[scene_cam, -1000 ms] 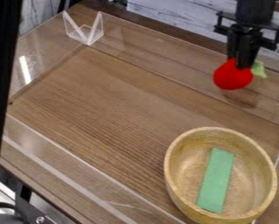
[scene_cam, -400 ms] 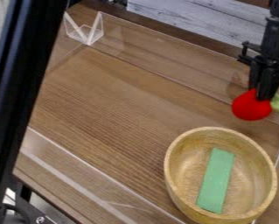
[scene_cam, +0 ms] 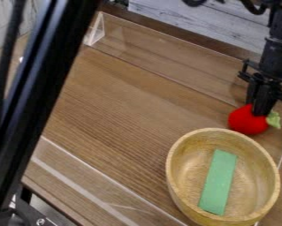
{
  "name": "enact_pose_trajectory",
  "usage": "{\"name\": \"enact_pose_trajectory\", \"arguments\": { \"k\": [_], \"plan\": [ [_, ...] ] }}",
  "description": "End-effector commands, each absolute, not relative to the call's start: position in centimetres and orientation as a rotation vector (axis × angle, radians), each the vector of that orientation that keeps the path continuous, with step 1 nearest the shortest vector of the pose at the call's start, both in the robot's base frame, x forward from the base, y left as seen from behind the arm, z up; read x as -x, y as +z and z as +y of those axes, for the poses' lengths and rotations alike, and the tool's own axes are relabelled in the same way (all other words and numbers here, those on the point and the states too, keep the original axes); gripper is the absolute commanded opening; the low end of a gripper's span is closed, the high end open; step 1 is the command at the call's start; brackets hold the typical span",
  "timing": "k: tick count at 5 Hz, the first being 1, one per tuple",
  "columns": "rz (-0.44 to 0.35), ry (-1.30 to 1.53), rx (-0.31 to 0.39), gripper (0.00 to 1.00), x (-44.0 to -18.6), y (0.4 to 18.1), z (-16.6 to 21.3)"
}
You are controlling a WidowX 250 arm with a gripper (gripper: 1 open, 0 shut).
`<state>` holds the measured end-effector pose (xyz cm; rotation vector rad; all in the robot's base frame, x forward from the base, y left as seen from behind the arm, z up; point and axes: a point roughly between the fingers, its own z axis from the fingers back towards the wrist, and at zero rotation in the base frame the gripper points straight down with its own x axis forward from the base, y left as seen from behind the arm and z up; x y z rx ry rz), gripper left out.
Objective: Move the red object to the right side of the table
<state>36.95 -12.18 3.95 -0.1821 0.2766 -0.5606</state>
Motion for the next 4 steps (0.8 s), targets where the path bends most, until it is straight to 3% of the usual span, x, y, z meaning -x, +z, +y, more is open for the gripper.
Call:
{"name": "enact_pose_trajectory", "arguments": {
  "k": [1,4],
  "plan": [
    [0.210,-0.545,0.177,0.00,-37.4,5.3,-12.0],
    [0.176,-0.501,0.155,0.00,-36.9,6.4,-12.8]
  ]
}}
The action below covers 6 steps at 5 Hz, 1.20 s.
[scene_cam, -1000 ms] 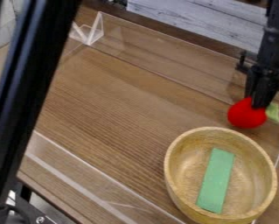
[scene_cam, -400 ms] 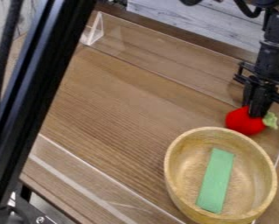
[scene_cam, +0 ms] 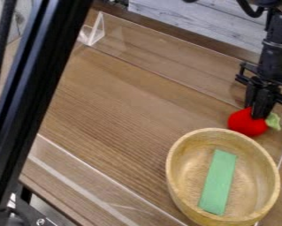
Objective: Move the red object to the right side of the table
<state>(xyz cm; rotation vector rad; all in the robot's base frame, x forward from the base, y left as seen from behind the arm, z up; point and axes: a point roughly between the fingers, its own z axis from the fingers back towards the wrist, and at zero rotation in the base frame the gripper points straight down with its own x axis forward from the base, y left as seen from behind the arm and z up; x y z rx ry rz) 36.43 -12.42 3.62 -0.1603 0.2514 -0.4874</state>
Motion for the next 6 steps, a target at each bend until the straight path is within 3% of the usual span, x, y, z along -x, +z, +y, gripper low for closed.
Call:
{"name": "enact_pose_trajectory", "arguments": {
  "k": [1,2,3,4,6],
  "plan": [
    [0.164,-0.470,0.148,0.00,-37.2,7.7,-12.7],
    [0.152,-0.439,0.138,0.00,-37.5,9.1,-12.5],
    [0.141,-0.433,0.148,1.00,-37.1,10.2,-12.3],
    [0.136,-0.433,0.159,1.00,-37.0,10.2,-11.8],
    [0.064,-0.283,0.164,1.00,-36.3,13.3,-10.5]
  ]
}}
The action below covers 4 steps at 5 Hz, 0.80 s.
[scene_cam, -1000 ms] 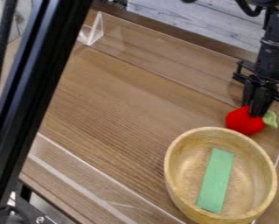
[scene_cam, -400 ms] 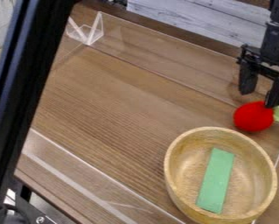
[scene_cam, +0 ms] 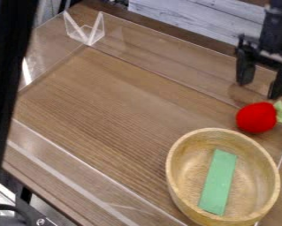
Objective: Move the red object to the right side of the table
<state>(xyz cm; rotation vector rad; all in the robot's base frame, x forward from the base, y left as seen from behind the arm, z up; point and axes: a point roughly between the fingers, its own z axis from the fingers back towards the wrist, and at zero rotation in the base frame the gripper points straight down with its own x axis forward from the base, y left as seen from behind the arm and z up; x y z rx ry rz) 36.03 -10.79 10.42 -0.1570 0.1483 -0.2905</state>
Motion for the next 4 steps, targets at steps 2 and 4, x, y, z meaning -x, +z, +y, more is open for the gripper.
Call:
{"name": "enact_pose_trajectory", "arguments": {
  "k": [2,4],
  "plan": [
    [0.009,-0.095,0.146,1.00,-36.0,15.7,-7.5],
    [0.017,-0.093,0.138,1.00,-36.5,15.4,-6.9]
  ]
}}
